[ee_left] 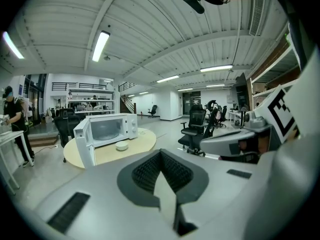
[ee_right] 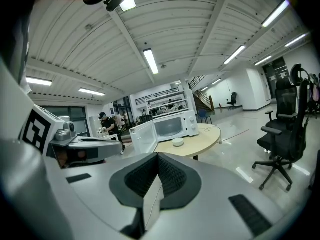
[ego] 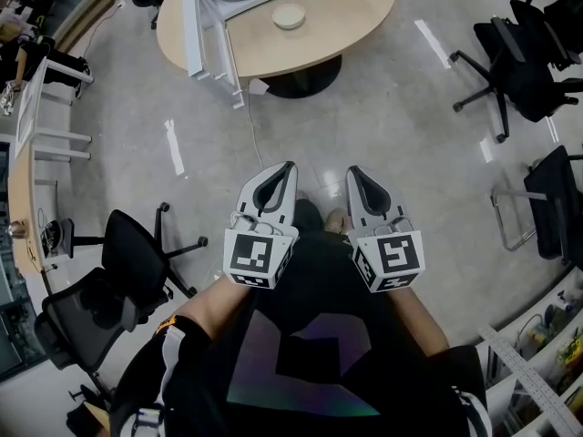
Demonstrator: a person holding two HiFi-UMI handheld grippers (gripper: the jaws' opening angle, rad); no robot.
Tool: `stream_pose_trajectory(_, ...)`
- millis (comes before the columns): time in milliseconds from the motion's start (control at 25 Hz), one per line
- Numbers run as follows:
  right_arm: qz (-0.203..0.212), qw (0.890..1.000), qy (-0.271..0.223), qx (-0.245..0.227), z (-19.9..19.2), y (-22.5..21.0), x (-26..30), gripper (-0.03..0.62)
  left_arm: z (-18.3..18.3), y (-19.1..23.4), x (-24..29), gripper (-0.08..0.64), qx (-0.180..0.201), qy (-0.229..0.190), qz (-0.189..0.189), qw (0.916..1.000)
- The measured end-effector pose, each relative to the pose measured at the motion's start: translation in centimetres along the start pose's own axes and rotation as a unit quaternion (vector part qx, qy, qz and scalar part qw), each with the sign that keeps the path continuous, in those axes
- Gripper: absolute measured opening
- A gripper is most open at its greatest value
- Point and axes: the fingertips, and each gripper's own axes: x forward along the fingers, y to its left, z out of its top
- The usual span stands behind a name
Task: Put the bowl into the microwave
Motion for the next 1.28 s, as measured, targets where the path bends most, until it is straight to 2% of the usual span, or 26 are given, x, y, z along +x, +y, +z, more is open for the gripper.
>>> stream_pose_trajectory(160, 0.001, 1.0, 0.012, 0.0, -0.6, -0.4, 1.0, 0.015, -0.6, 0.6, 1.1, 0.046, -0.006, 0.009, -0.002, 0.9999)
stream_pose_trajectory(560, -0.031, 0.999, 0.028, 0.012, -0.3, -4.4, 2.7, 0.015, 0.2, -0.5, 6.4, 0.046, 0.0, 0.016, -0.048, 0.9987)
stream_pose_trajectory(1280, -0.04, 0.996, 0.076, -0.007, 2.1, -8.7, 10.9, 0.015, 2.2, 4.0, 15.5, 0.046, -0.037, 0.021, -0.069, 0.9967)
